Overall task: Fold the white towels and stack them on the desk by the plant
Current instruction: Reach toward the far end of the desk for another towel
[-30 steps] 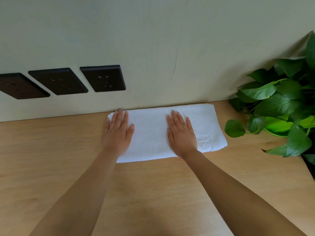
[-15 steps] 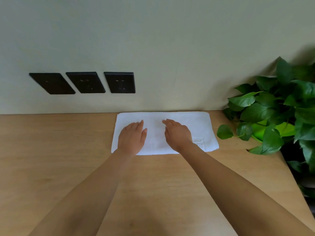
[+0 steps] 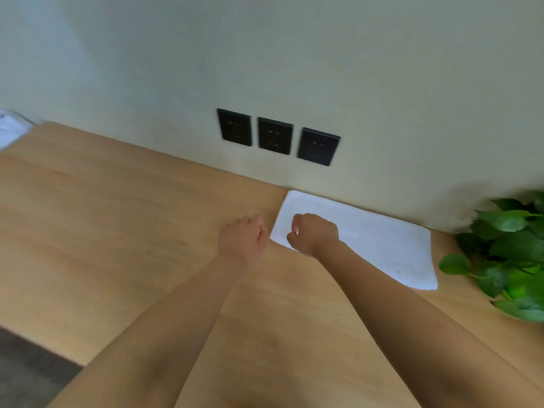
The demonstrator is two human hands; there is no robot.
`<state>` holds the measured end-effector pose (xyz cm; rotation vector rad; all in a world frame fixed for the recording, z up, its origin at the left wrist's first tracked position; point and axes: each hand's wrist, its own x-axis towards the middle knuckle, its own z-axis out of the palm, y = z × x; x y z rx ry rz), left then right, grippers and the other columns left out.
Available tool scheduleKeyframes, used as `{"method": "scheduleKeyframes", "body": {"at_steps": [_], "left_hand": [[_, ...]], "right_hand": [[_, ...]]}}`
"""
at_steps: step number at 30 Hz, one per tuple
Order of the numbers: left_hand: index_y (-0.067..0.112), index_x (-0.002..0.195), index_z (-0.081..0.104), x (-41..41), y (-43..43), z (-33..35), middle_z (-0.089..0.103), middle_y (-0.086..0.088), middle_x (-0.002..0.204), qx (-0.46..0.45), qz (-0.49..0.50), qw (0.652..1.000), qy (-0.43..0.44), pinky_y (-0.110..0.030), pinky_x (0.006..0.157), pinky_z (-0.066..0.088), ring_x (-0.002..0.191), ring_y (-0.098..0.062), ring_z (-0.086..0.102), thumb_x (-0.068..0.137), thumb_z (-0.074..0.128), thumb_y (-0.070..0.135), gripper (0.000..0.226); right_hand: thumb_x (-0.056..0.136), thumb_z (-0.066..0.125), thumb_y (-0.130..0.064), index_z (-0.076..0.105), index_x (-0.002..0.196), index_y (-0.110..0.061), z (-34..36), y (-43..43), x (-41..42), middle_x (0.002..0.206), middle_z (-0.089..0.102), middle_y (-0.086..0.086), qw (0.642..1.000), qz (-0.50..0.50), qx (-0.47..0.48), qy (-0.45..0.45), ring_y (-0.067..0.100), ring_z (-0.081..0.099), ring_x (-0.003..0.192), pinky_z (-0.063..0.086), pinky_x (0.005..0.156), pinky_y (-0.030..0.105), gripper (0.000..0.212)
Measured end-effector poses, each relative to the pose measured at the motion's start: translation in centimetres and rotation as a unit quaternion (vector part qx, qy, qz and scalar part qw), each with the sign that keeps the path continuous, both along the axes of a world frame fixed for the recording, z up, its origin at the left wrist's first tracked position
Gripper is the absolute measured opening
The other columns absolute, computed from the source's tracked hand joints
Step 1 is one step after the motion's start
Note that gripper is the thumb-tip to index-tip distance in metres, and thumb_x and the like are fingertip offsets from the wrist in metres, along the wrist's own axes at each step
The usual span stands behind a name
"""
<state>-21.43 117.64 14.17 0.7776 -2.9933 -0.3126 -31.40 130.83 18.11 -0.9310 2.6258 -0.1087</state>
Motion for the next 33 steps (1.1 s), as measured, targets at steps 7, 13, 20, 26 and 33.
{"method": "scheduleKeyframes", "body": {"at_steps": [7,13,20,26,33], "left_hand": [[0.022,0.105,0.051,11.6,-9.6,2.3,0.061,-0.002,0.106,-0.023,0.090,0.996,0.003,-0.035,0.081,0.033,0.104,-0.025,0.055,0.094,0.039,0.033,0.020],[0.022,0.109,0.051,25.6,-19.8,3.6,0.061,-0.002,0.109,-0.068,0.133,0.989,-0.010,-0.036,0.083,0.036,0.104,-0.026,0.055,0.094,0.039,0.033,0.022],[0.021,0.113,0.048,40.4,-29.6,4.0,0.058,-0.003,0.113,-0.061,0.187,0.980,-0.037,-0.035,0.074,0.032,0.101,-0.026,0.054,0.097,0.034,0.031,0.024],[0.020,0.112,0.048,47.7,-35.5,4.1,0.059,-0.002,0.111,-0.054,0.244,0.968,-0.036,-0.035,0.072,0.032,0.098,-0.026,0.054,0.097,0.033,0.029,0.023],[0.019,0.114,0.049,51.9,-42.3,3.8,0.057,-0.005,0.112,-0.050,0.277,0.959,-0.045,-0.037,0.075,0.034,0.101,-0.027,0.055,0.099,0.031,0.028,0.025]], "right_hand": [[0.089,0.045,-0.031,0.056,0.115,-0.017,1.9,-11.5,9.9,0.114,0.059,0.003,0.995,0.101,-0.004,0.012,0.024,0.056,0.103,0.044,0.079,0.033,0.031],[0.091,0.045,-0.033,0.055,0.121,-0.016,2.7,-23.6,22.1,0.122,0.057,0.007,0.988,0.155,-0.007,0.021,0.028,0.055,0.111,0.043,0.082,0.034,0.036],[0.091,0.045,-0.033,0.056,0.119,-0.017,2.2,-35.6,35.6,0.120,0.058,0.007,0.976,0.217,-0.010,0.008,0.029,0.057,0.107,0.043,0.076,0.032,0.034],[0.092,0.043,-0.028,0.055,0.118,-0.014,2.6,-43.6,43.1,0.116,0.059,0.007,0.959,0.284,0.010,0.018,0.029,0.058,0.102,0.040,0.070,0.029,0.032],[0.092,0.044,-0.026,0.052,0.120,-0.013,1.7,-52.2,47.6,0.117,0.057,0.007,0.943,0.333,0.023,0.010,0.028,0.057,0.102,0.037,0.070,0.029,0.032]]}}
